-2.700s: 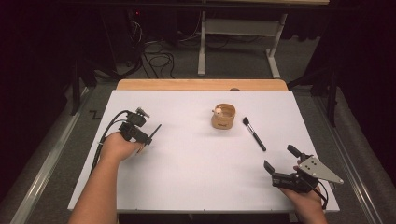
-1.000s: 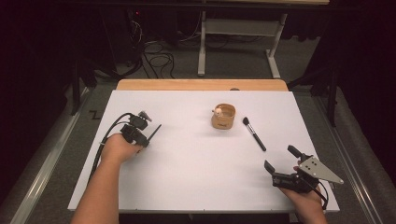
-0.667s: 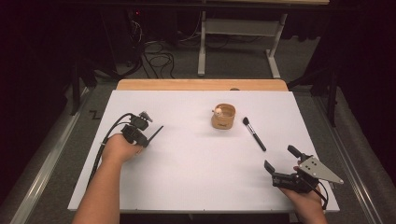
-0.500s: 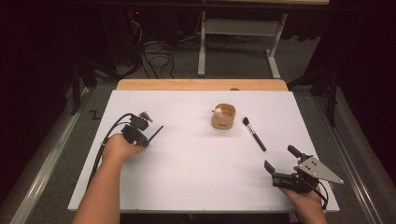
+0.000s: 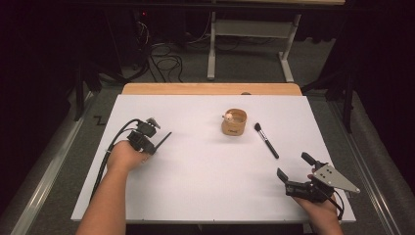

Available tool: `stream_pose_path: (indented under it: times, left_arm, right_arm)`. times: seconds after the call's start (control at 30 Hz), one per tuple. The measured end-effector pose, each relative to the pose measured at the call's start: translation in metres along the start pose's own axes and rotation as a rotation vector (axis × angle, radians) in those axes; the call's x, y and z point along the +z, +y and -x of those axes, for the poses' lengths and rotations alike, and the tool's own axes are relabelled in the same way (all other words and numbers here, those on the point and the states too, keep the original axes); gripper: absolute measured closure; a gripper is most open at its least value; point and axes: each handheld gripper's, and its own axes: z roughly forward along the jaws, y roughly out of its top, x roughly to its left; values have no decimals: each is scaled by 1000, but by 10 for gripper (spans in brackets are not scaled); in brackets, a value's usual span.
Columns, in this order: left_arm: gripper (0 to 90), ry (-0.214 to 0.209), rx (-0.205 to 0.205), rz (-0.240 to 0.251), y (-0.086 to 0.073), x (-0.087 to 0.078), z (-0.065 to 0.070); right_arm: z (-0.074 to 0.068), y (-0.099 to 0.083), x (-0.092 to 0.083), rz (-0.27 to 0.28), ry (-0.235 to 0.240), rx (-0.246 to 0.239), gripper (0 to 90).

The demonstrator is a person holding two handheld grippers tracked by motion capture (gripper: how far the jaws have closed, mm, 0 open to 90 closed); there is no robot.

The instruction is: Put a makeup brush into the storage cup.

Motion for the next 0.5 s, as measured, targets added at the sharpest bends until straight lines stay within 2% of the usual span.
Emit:
stream_pose_path:
  times: [0.2, 0.33, 0.5]
  left_arm:
    - [836, -12, 22, 39, -5, -17, 5]
    - [836, -26, 49, 55, -9, -30, 10]
    - [836, -23, 87, 70, -11, -40, 20]
  right_arm:
    - [0, 1, 0, 5, -2, 0, 17]
    - [-1, 2, -1, 12, 2, -9, 17]
    - [-1, 2, -1, 12, 1, -13, 17]
